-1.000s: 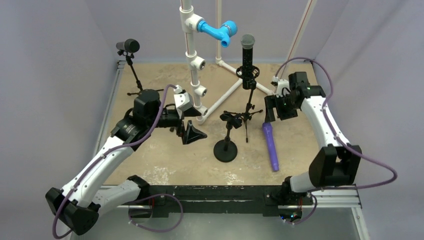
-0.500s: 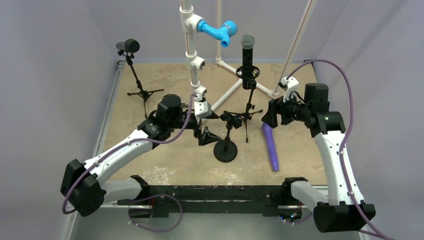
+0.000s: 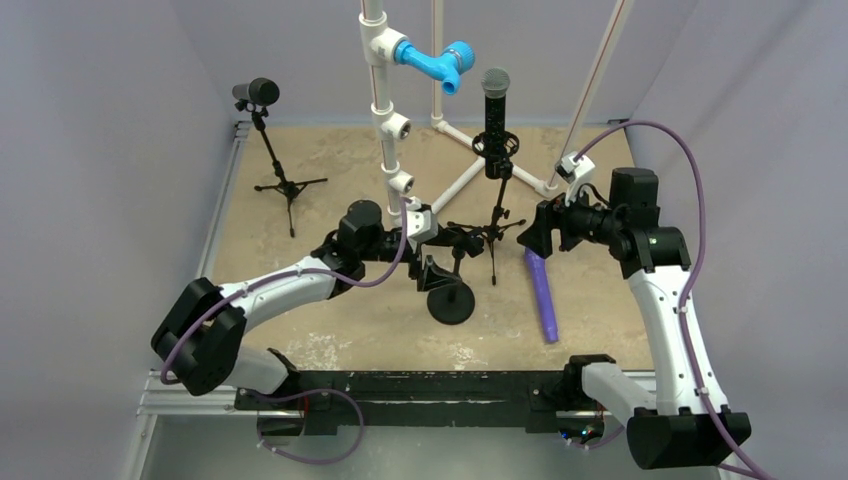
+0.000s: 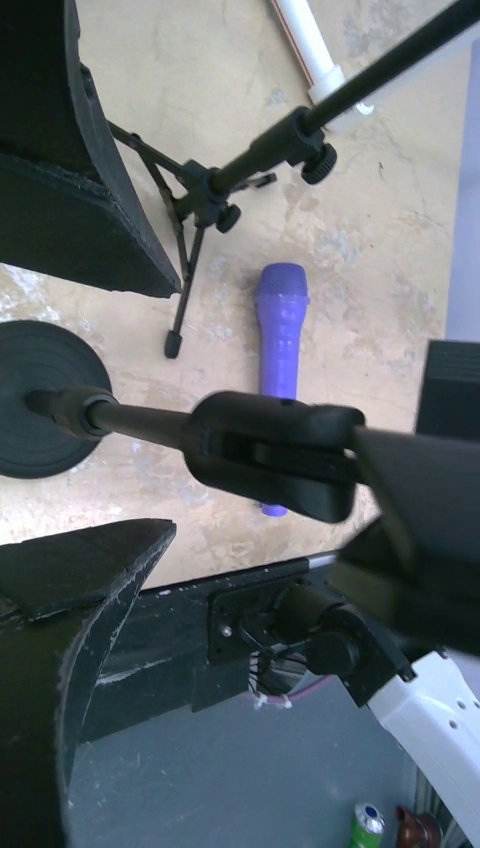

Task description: Remove the microphone from the stand

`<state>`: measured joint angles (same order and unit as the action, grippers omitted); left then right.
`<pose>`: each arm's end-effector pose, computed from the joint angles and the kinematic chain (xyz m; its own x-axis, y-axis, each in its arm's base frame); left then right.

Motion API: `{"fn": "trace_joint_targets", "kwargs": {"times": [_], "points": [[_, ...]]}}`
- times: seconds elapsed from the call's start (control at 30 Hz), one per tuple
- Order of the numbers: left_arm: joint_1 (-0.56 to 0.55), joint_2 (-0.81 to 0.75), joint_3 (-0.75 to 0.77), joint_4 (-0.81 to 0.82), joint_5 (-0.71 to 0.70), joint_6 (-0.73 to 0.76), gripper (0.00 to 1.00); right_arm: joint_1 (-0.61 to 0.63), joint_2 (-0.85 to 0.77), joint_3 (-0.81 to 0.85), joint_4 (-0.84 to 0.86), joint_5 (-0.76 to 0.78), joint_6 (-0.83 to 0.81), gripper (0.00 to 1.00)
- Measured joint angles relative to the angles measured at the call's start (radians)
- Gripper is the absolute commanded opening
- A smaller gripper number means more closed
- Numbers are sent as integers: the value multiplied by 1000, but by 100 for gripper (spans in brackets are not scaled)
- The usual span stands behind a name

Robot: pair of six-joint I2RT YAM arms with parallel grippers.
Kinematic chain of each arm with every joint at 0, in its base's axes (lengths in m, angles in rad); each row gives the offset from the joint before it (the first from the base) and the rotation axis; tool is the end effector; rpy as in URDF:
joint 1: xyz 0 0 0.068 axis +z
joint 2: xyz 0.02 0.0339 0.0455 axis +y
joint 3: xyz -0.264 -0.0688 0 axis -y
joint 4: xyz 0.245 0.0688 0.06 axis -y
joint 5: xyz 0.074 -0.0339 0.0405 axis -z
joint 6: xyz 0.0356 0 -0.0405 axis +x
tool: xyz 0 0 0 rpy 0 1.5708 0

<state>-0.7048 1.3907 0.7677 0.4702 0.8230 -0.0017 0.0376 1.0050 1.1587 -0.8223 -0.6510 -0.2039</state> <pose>0.2145 -0.2167 0.2641 -0.1176 0.0985 -0.9882 0.9924 0.0487 -0.1133 0.1907 0.0288 0.3697 -0.5043 -0.1802 -0.8445 -0.6200 0.7562 0.2090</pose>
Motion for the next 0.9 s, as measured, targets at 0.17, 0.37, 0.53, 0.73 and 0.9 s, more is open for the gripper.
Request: {"fn": "trace_joint_targets", "kwargs": {"times": [0.17, 0.37, 0.53, 0.73, 0.9], "points": [[-25, 38, 1, 77, 13, -53, 54, 0, 2, -6, 1, -8, 0, 73], [-29, 70, 8, 97, 17, -97, 18, 0, 2, -9, 4, -26, -2, 73], [-28, 69, 44, 64, 19, -95, 0, 0, 2, -9, 0, -49, -11, 73], [-31, 17, 140, -151, 38, -80, 0, 0, -6, -10, -15, -137, -48, 75], [-31, -54, 350, -471, 44, -47, 0, 1, -33, -11, 43, -292, -38, 75]]}}
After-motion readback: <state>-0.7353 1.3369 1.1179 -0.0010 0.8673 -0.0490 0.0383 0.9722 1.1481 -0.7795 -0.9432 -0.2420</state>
